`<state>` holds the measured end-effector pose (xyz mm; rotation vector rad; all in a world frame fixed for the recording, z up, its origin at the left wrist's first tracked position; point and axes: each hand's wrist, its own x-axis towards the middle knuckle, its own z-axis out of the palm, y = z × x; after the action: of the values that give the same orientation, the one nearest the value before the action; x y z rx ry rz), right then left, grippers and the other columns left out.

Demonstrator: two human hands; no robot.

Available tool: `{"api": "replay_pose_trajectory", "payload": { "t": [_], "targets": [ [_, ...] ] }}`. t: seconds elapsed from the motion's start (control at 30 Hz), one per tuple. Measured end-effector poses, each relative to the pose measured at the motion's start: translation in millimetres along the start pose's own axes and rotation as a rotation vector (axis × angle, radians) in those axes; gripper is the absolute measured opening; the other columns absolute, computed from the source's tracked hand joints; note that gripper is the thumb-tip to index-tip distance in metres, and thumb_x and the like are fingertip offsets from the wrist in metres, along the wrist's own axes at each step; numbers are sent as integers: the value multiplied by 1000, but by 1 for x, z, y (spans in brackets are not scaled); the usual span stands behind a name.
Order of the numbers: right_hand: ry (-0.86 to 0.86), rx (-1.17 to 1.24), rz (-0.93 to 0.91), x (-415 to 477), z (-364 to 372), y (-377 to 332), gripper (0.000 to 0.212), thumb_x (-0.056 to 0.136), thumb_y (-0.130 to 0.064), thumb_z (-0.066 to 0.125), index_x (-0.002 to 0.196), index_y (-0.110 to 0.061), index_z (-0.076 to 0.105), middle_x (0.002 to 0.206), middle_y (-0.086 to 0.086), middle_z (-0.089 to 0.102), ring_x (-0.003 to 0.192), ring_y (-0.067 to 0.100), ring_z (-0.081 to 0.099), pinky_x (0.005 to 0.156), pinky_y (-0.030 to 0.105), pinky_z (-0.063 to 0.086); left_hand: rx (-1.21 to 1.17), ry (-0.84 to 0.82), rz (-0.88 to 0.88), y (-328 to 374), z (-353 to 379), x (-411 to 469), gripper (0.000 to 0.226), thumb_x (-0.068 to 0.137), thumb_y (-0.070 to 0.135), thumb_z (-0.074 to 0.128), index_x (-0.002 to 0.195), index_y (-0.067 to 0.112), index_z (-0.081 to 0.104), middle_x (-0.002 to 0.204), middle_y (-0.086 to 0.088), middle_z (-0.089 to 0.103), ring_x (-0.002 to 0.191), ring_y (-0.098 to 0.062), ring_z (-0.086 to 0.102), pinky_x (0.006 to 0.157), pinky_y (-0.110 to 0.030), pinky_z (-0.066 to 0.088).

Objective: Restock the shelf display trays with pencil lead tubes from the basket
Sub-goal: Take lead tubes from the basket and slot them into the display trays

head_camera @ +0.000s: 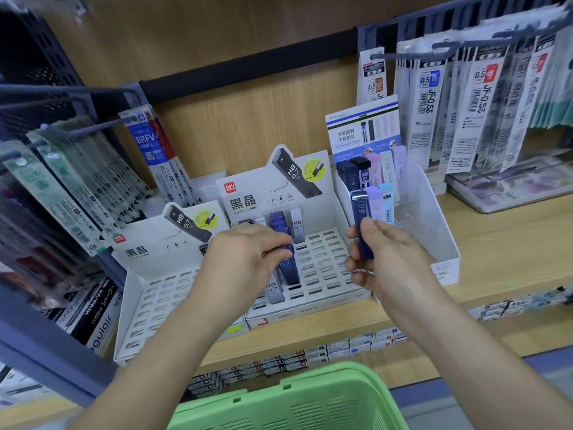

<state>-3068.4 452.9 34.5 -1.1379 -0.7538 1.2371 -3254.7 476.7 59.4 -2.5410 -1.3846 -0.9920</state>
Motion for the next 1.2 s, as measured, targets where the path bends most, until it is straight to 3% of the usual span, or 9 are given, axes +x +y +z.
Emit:
{"api": "replay_pose_trajectory", "payload": {
  "t": [0.33,0.5,0.63,0.8,0.9,1.03,1.13,1.2],
  "targets": [
    [-50,1,30,-1,1,1,30,105,-26,44,85,-13,64,61,1,51,48,15,47,48,26,36,-4,-95,-22,-2,-6,5,13,78,18,77,91,18,78,85,3,74,82,-11,64,78,-27,50],
    [-114,17,44,-1,3,3,28,104,-18,45,91,-10,68,68,2,50,48,13,48,47,24,39,93,-99,-7,-2,1,9,12,81,16,74,92,21,78,83,5,69,85,-23,59,77,-30,45],
    [-170,8,34,0,6,5,29,104,-10,42,94,-12,69,71,3,50,51,11,50,49,22,41,70,-97,-155,6,4,13,16,83,22,72,99,23,76,80,9,68,86,-14,59,81,-27,46],
    [-182,-44,17,0,4,6,29,104,-8,42,96,-14,69,70,2,52,52,10,52,49,20,42,77,-135,-154,8,3,14,18,90,28,62,102,24,75,94,7,72,89,-14,61,81,-28,47],
    [-195,-60,5,-1,3,6,27,103,-7,44,96,-14,69,69,1,54,53,10,56,50,20,43,120,-136,-129,8,1,15,12,88,25,66,93,23,76,86,7,68,86,-16,58,75,-28,44],
    [-211,-3,14,-4,3,4,14,98,-6,54,97,-11,66,69,3,64,58,15,66,48,19,47,126,-183,-262,9,-5,23,8,84,33,71,86,27,76,65,18,57,67,-4,51,65,-21,36],
    [-200,24,27,-6,3,2,15,94,-11,61,109,-10,63,70,3,71,59,17,68,45,20,47,95,-198,-304,11,-6,24,12,79,37,75,88,28,75,57,22,47,59,2,46,61,-19,32],
    [-192,-2,16,-8,3,1,13,93,-14,63,107,-15,63,72,3,73,55,15,66,44,20,45,80,-191,-308,10,-7,22,16,79,39,75,90,28,76,56,22,47,59,1,47,61,-19,33]
  ]
}}
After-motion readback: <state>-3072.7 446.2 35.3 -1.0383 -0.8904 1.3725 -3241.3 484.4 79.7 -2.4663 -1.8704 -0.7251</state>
